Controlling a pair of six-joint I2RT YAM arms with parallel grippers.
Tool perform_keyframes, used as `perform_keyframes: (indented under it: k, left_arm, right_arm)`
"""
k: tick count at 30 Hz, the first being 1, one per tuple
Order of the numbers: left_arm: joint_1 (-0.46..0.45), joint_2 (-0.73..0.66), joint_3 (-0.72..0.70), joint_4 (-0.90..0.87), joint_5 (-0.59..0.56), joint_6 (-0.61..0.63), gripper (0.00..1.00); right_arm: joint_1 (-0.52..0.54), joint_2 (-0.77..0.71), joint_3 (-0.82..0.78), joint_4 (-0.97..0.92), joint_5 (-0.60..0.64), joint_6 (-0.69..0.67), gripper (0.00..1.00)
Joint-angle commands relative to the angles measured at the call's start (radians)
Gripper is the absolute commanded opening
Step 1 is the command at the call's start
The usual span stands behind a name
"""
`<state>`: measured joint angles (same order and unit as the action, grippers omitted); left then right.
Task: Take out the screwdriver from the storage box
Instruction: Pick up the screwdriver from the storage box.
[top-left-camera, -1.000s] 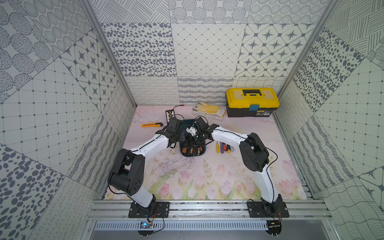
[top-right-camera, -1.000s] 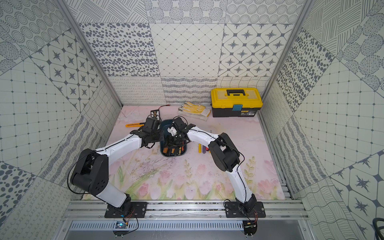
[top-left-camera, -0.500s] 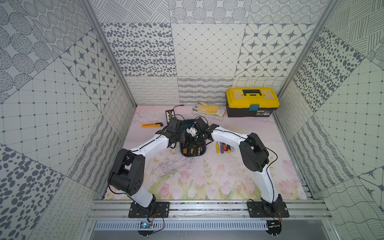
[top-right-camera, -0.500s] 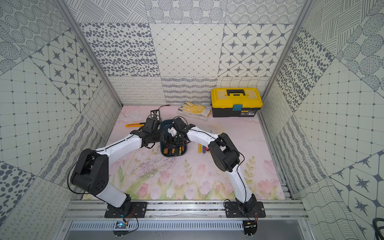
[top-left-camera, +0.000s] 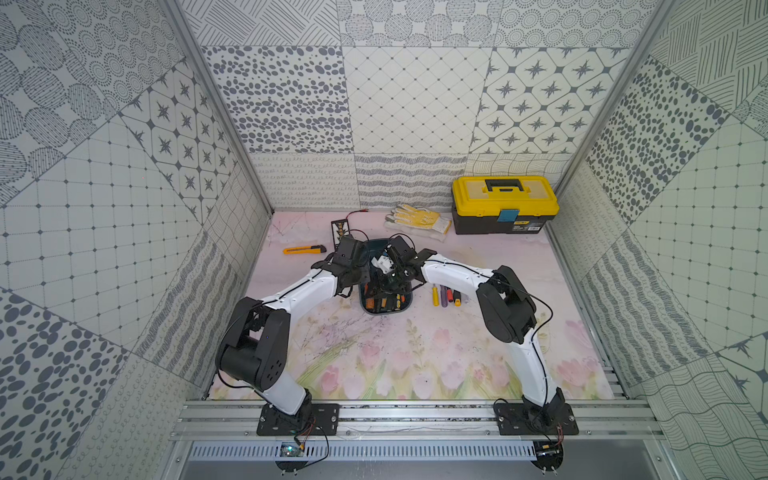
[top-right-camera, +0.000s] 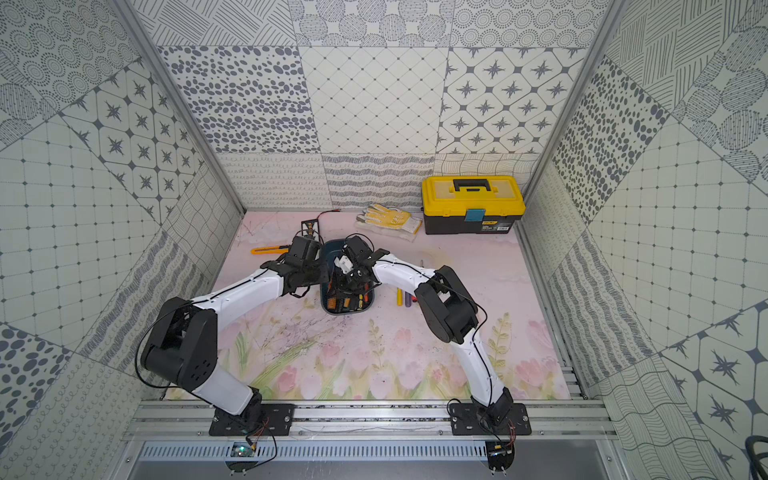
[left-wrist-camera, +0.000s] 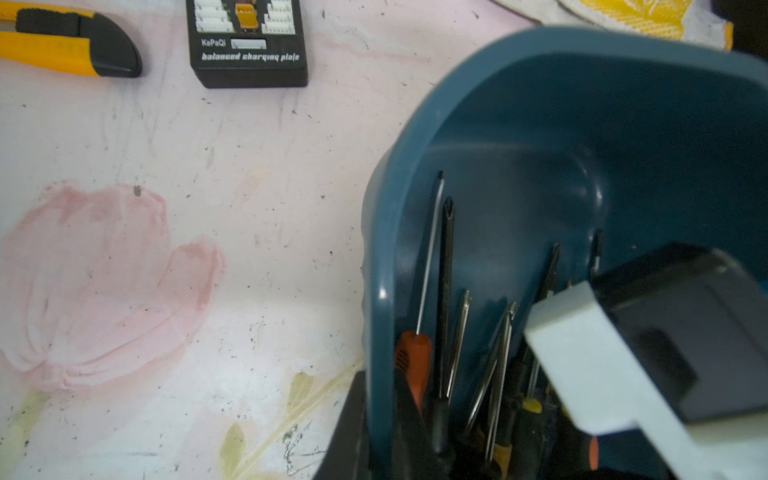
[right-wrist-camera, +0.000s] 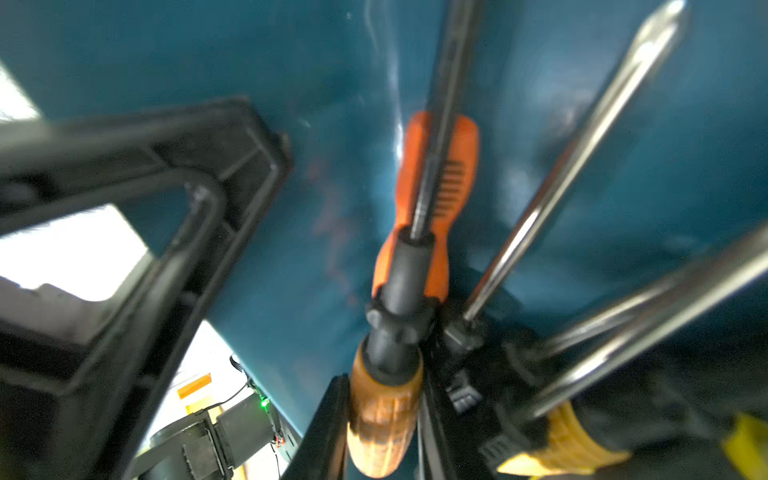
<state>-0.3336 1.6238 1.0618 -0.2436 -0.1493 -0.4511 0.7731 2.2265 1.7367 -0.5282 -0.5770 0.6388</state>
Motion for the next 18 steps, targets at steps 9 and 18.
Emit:
perform_keyframes:
  k: [9, 18]
  left_arm:
    - [-0.004, -0.015, 0.011, 0.072, -0.022, -0.007, 0.0]
    - [-0.004, -0.007, 0.016, 0.061, -0.039, -0.013, 0.0]
  right_arm:
    - [0.002, -0.054, -0.04, 0.012, 0.078, -0.022, 0.09]
    - [-0.027, -0.14, -0.09, 0.037, 0.132, -0.027, 0.0]
